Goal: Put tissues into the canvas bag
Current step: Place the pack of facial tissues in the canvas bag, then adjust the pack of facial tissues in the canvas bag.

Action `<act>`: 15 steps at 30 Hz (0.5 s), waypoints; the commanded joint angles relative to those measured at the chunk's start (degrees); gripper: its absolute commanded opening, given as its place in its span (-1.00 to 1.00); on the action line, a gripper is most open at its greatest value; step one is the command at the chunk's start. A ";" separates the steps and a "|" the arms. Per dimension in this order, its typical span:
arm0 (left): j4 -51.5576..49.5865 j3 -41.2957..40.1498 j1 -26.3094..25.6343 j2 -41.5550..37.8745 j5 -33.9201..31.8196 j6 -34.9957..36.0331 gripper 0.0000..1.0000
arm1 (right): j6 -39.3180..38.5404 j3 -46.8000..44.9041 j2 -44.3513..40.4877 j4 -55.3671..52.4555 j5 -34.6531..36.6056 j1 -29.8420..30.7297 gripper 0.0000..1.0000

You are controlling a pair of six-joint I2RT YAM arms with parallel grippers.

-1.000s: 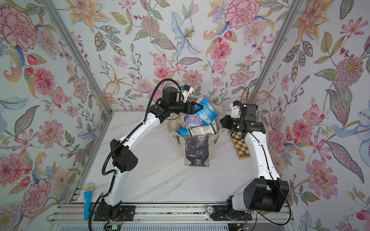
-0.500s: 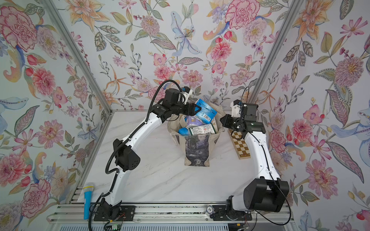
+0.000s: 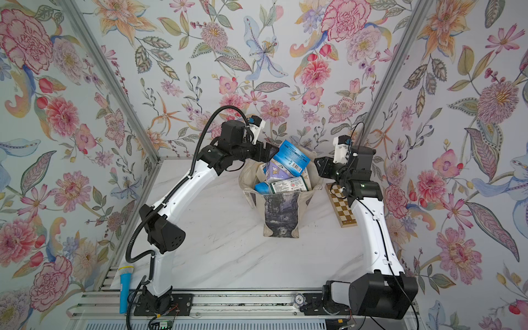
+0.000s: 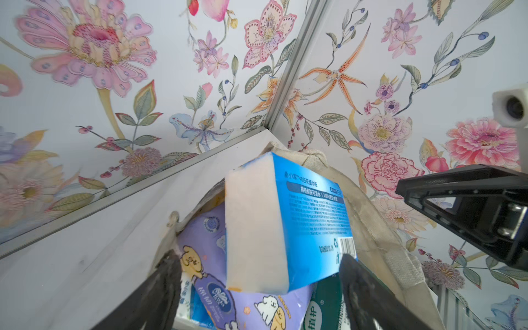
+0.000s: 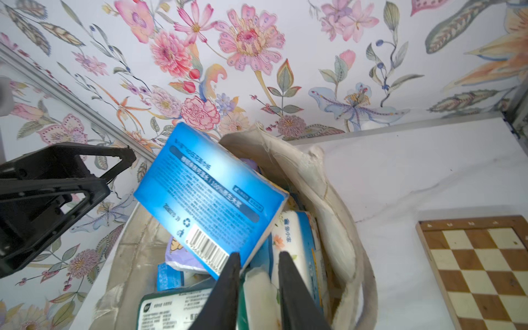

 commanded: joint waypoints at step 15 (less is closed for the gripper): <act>0.09 -29.06 5.91 -19.15 -14.50 1.29 0.48 | -7.23 12.09 10.96 3.04 -4.38 7.94 -0.10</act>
